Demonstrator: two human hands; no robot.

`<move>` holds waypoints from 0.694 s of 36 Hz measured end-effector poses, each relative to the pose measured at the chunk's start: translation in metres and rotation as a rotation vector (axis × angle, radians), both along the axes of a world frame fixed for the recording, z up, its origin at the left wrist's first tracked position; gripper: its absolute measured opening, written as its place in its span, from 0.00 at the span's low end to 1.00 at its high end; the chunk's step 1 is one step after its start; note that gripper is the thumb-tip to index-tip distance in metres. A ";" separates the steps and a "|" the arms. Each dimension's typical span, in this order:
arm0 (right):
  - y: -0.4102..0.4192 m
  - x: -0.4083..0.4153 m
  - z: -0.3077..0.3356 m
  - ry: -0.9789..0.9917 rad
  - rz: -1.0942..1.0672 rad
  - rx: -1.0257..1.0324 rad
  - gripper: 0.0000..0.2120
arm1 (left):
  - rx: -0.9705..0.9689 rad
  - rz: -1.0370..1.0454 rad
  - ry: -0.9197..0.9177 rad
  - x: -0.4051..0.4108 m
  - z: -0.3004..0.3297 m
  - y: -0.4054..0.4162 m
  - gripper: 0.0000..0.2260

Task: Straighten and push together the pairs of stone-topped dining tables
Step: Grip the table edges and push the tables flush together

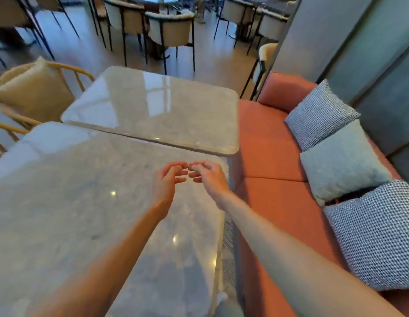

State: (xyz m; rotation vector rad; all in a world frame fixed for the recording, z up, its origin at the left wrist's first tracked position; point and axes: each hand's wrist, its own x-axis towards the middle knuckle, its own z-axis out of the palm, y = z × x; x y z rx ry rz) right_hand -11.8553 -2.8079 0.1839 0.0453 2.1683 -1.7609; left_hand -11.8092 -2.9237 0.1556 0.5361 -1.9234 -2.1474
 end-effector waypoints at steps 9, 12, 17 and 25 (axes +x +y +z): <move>-0.056 -0.049 -0.027 -0.021 0.495 0.029 0.10 | 0.019 0.464 -0.104 0.004 -0.016 -0.028 0.12; -0.060 -0.050 -0.033 -0.012 0.646 0.049 0.08 | 0.019 0.582 -0.152 0.024 -0.018 -0.020 0.13; -0.059 -0.039 -0.037 0.001 0.820 0.117 0.11 | 0.061 0.804 -0.193 0.065 -0.028 -0.001 0.13; -0.049 -0.014 -0.048 0.085 1.000 0.154 0.08 | 0.115 0.999 -0.198 0.105 -0.048 0.033 0.12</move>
